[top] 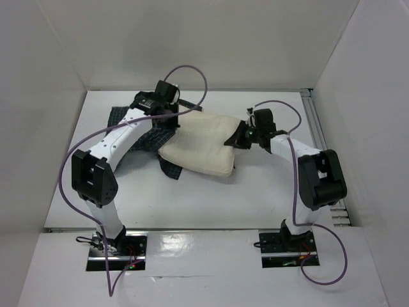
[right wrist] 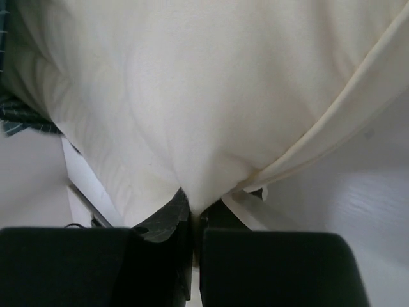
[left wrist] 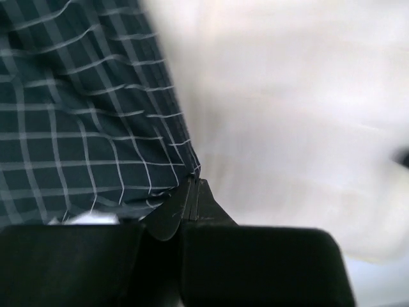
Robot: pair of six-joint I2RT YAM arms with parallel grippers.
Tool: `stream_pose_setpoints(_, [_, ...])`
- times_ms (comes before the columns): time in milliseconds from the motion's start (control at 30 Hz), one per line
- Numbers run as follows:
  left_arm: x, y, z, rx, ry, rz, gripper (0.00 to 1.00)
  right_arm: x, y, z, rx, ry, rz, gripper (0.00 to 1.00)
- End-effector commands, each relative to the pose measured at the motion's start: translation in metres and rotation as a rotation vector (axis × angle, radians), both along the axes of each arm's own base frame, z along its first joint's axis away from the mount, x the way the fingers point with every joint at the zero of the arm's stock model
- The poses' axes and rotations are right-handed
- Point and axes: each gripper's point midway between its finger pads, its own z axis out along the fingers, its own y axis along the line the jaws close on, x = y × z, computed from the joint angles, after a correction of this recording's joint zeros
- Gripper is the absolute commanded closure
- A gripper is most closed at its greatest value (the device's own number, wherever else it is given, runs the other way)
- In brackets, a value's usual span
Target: Put the pillow into the pillowcase
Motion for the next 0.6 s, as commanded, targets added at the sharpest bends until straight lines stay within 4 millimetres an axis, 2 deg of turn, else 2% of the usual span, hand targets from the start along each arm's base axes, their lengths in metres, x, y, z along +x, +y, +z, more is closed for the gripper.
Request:
stream_pose_setpoints(0, [-0.006, -0.095, 0.082, -0.336, -0.093, -0.297, 1.00, 0.032, 0.038, 0.136, 0.110, -0.368, 0.088, 1.00])
stream_pose_setpoints(33, [-0.006, -0.103, 0.114, -0.391, -0.138, -0.329, 1.00, 0.035, 0.035, 0.156, 0.094, -0.431, 0.080, 1.00])
stream_pose_setpoints(67, [-0.008, -0.102, 0.127, -0.398, -0.160, -0.333, 1.00, 0.031, 0.030, 0.187, 0.089, -0.504, 0.070, 1.00])
stream_pose_setpoints(133, [-0.008, -0.098, 0.140, -0.392, -0.200, -0.319, 1.00, 0.026, 0.026, 0.200, 0.049, -0.555, 0.054, 1.00])
stream_pose_setpoints(167, [-0.002, -0.091, 0.138, -0.383, -0.206, -0.297, 1.00, 0.017, 0.023, 0.195, 0.043, -0.536, 0.055, 1.00])
stream_pose_setpoints(200, [-0.003, -0.085, 0.125, -0.349, -0.179, -0.280, 1.00, 0.010, 0.025, 0.188, 0.032, -0.521, 0.072, 1.00])
stream_pose_setpoints(233, [-0.003, -0.076, 0.108, -0.322, -0.128, -0.252, 1.00, -0.001, 0.026, 0.163, 0.015, -0.455, 0.086, 1.00])
stream_pose_setpoints(267, [-0.004, -0.070, 0.099, -0.312, -0.102, -0.237, 1.00, -0.008, 0.023, 0.155, 0.009, -0.432, 0.087, 1.00])
stream_pose_setpoints(300, [-0.010, -0.065, 0.079, -0.288, -0.056, -0.224, 1.00, -0.014, 0.024, 0.144, -0.005, -0.408, 0.087, 1.00])
stream_pose_setpoints(333, [-0.016, -0.062, 0.069, -0.275, -0.035, -0.228, 1.00, -0.025, 0.021, 0.117, -0.035, -0.351, 0.083, 1.00])
stream_pose_setpoints(367, [-0.019, -0.057, 0.062, -0.257, -0.023, -0.215, 0.97, -0.033, 0.018, 0.112, -0.037, -0.343, 0.083, 1.00])
stream_pose_setpoints(400, [-0.022, -0.053, 0.058, -0.246, -0.017, -0.207, 0.84, -0.037, 0.016, 0.100, -0.045, -0.317, 0.085, 1.00])
stream_pose_setpoints(433, [-0.025, -0.045, 0.056, -0.243, -0.010, -0.191, 0.66, -0.044, 0.017, 0.093, -0.048, -0.304, 0.095, 1.00])
stream_pose_setpoints(467, [-0.024, -0.044, 0.056, -0.258, -0.004, -0.193, 0.50, -0.054, 0.014, 0.073, -0.065, -0.251, 0.100, 1.00])
stream_pose_setpoints(500, [-0.019, -0.036, 0.069, -0.275, -0.033, -0.178, 0.34, -0.059, 0.012, 0.060, -0.078, -0.209, 0.103, 1.00])
stream_pose_setpoints(533, [-0.012, -0.032, 0.076, -0.276, -0.063, -0.177, 0.31, -0.065, 0.015, 0.054, -0.086, -0.210, 0.137, 1.00])
stream_pose_setpoints(567, [-0.007, -0.027, 0.084, -0.275, -0.088, -0.162, 0.29, -0.072, 0.012, 0.038, -0.099, -0.165, 0.141, 1.00])
